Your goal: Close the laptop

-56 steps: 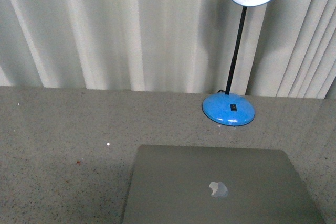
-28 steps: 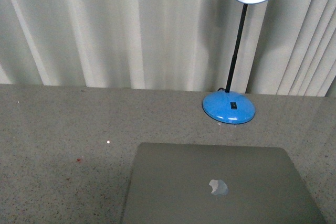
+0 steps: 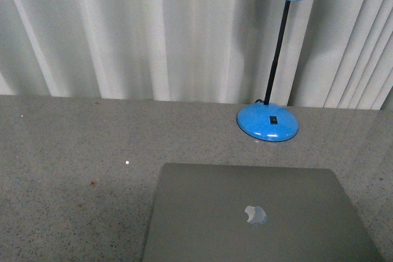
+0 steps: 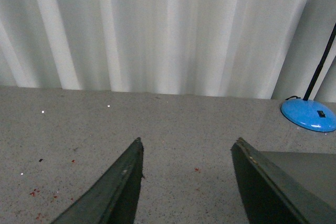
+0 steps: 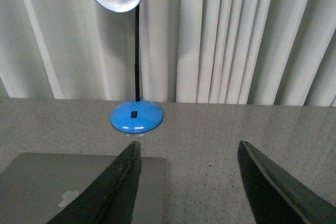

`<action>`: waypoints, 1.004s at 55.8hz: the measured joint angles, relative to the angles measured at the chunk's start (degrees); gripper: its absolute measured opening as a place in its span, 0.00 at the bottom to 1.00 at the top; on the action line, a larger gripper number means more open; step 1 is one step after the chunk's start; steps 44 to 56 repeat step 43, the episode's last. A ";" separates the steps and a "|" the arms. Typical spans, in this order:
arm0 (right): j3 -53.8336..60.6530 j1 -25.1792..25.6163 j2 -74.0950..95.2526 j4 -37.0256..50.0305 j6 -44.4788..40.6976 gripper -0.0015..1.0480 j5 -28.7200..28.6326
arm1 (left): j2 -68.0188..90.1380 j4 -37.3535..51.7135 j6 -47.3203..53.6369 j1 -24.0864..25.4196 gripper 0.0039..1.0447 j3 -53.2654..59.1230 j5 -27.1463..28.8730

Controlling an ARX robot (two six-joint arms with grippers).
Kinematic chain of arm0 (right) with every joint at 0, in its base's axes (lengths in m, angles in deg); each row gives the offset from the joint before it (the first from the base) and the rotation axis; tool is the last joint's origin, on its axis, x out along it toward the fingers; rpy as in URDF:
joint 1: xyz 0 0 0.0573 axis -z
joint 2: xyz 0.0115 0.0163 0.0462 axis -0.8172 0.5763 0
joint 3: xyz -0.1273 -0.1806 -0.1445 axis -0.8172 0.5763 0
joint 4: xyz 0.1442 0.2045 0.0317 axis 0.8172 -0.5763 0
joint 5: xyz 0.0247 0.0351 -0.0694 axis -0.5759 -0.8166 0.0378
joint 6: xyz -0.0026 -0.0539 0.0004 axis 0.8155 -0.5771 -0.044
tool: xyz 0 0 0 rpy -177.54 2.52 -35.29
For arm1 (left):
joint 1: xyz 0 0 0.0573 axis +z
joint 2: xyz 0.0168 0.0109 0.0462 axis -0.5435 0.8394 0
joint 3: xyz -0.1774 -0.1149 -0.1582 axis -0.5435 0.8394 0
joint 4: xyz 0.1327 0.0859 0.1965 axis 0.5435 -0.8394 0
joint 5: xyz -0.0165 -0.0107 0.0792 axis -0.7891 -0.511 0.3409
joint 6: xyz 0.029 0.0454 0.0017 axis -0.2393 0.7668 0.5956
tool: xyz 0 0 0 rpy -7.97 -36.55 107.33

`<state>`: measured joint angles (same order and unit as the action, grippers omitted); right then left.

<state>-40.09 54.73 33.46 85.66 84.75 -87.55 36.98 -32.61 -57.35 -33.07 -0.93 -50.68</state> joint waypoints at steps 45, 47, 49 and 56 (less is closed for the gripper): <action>0.00 0.00 0.00 0.00 0.02 0.93 0.00 | 0.00 0.00 0.15 0.00 0.94 -0.02 0.00; 0.00 0.00 0.00 0.00 0.02 0.93 0.00 | 0.00 0.00 0.15 0.00 0.94 -0.02 0.00; 0.00 0.00 0.00 0.00 0.02 0.93 0.00 | 0.00 0.00 0.15 0.00 0.94 -0.02 0.00; 0.00 0.00 0.00 0.00 0.02 0.93 0.00 | 0.00 0.00 0.15 0.00 0.94 -0.02 0.00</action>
